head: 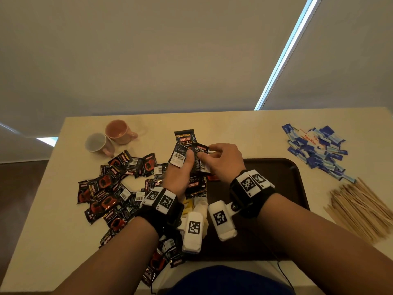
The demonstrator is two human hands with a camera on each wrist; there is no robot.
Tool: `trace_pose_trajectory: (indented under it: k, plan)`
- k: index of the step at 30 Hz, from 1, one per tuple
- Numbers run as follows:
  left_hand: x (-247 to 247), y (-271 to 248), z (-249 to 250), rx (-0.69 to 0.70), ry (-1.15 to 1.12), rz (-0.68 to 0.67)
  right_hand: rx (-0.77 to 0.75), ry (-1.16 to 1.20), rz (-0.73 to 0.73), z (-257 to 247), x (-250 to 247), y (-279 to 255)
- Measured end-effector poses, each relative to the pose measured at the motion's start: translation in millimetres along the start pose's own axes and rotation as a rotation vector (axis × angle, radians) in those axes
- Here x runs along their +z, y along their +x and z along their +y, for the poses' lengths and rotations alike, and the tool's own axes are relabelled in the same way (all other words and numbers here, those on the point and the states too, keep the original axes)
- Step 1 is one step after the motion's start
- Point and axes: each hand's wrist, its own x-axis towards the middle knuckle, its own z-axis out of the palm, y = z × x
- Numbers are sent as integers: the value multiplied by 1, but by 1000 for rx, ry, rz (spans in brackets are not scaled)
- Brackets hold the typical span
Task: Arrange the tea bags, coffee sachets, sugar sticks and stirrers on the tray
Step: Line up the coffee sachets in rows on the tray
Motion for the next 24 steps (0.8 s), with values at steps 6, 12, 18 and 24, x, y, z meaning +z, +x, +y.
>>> trace_pose_trajectory:
  k: [6,12,18,24]
  plan:
    - [-3,0,4,-41,-12,43,-73,-77,72,-2,-4,-3]
    - [0,-3,6,-44,-32,14,-141,-37,-67,-8,-5,-9]
    - [-9,-3,7,-69,-21,-5,-125,-113,-44,7,-14,5]
    - [-15,-4,5,-106,-61,24,90,158,84,48,-15,31]
